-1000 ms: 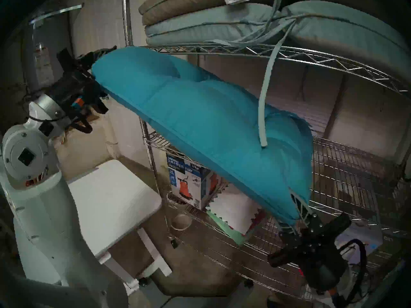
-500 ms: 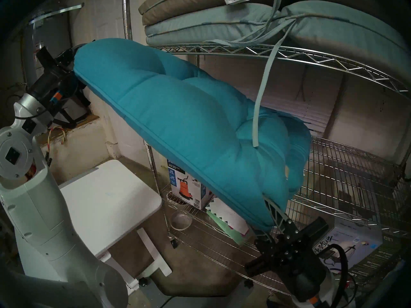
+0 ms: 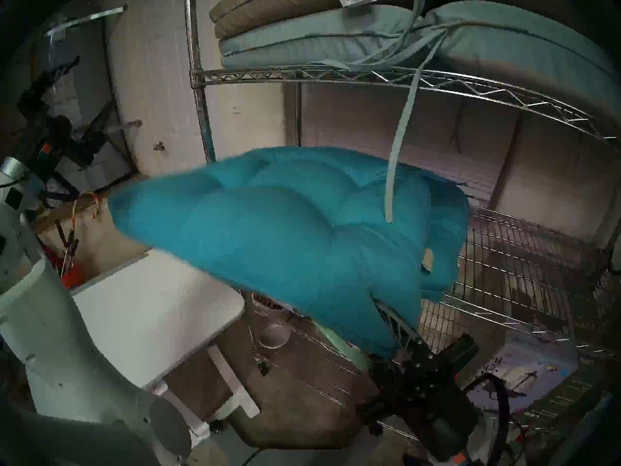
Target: Take cushion off the shelf
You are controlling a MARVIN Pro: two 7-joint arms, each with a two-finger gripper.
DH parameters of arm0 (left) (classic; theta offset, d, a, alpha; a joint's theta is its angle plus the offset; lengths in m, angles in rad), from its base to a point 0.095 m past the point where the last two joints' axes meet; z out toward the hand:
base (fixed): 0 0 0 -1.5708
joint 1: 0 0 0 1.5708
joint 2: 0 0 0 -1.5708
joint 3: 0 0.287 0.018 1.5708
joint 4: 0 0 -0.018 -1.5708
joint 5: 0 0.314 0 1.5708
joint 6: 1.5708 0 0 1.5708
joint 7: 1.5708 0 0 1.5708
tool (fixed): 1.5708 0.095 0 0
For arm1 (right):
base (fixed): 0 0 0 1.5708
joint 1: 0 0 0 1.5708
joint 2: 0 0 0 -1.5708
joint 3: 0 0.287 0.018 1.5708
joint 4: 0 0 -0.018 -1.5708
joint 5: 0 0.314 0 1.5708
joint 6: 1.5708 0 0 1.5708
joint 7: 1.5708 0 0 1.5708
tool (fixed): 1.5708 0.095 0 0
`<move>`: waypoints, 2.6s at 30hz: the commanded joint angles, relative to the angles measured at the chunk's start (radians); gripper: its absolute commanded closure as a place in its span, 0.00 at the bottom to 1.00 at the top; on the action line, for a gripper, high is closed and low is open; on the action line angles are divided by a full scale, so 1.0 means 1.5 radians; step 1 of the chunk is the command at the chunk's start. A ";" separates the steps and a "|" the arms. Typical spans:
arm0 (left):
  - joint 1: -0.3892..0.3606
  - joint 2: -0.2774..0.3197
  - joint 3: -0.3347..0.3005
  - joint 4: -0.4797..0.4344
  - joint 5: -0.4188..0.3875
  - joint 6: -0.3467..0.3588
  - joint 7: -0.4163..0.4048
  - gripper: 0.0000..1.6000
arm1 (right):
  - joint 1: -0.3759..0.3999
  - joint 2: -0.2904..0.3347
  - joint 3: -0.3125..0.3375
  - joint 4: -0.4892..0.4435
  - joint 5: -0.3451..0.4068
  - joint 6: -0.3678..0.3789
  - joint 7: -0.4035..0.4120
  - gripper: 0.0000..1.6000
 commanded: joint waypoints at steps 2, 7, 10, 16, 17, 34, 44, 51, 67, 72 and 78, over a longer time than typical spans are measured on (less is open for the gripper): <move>-0.019 0.008 -0.031 -0.011 -0.033 0.004 0.003 0.00 | -0.012 -0.008 -0.017 -0.016 -0.003 -0.003 0.001 1.00; -0.022 0.012 -0.046 -0.011 -0.050 0.007 0.000 0.00 | -0.020 -0.012 -0.024 -0.016 -0.010 -0.003 0.005 1.00; -0.023 0.014 -0.055 -0.011 -0.060 0.008 -0.002 0.00 | -0.023 -0.015 -0.030 -0.016 -0.013 -0.003 0.005 1.00; -0.025 0.018 -0.070 -0.011 -0.081 0.009 -0.007 0.00 | -0.019 -0.021 -0.041 -0.016 -0.020 -0.003 0.003 1.00; -0.025 0.019 -0.072 -0.011 -0.084 0.009 -0.008 0.00 | -0.018 -0.022 -0.042 -0.016 -0.022 -0.003 0.003 1.00; -0.024 0.032 -0.105 -0.011 -0.140 0.013 -0.042 0.00 | -0.005 -0.038 -0.057 -0.016 -0.043 -0.003 -0.002 1.00; -0.018 0.034 -0.112 -0.011 -0.169 0.020 -0.085 0.00 | 0.002 -0.045 -0.050 -0.016 -0.053 -0.003 -0.004 1.00; -0.012 0.032 -0.116 -0.011 -0.190 0.028 -0.116 0.00 | 0.008 -0.048 -0.047 -0.016 -0.062 -0.003 -0.003 1.00; 0.039 0.014 -0.187 -0.011 -0.231 0.041 -0.178 0.00 | 0.023 -0.059 -0.043 -0.016 -0.079 -0.003 -0.006 1.00; 0.049 0.008 -0.207 -0.011 -0.246 0.041 -0.192 0.00 | 0.027 -0.062 -0.042 -0.016 -0.083 -0.003 -0.007 1.00; 0.059 0.001 -0.230 -0.011 -0.269 0.041 -0.210 0.00 | 0.028 -0.068 -0.040 -0.016 -0.088 -0.003 -0.008 1.00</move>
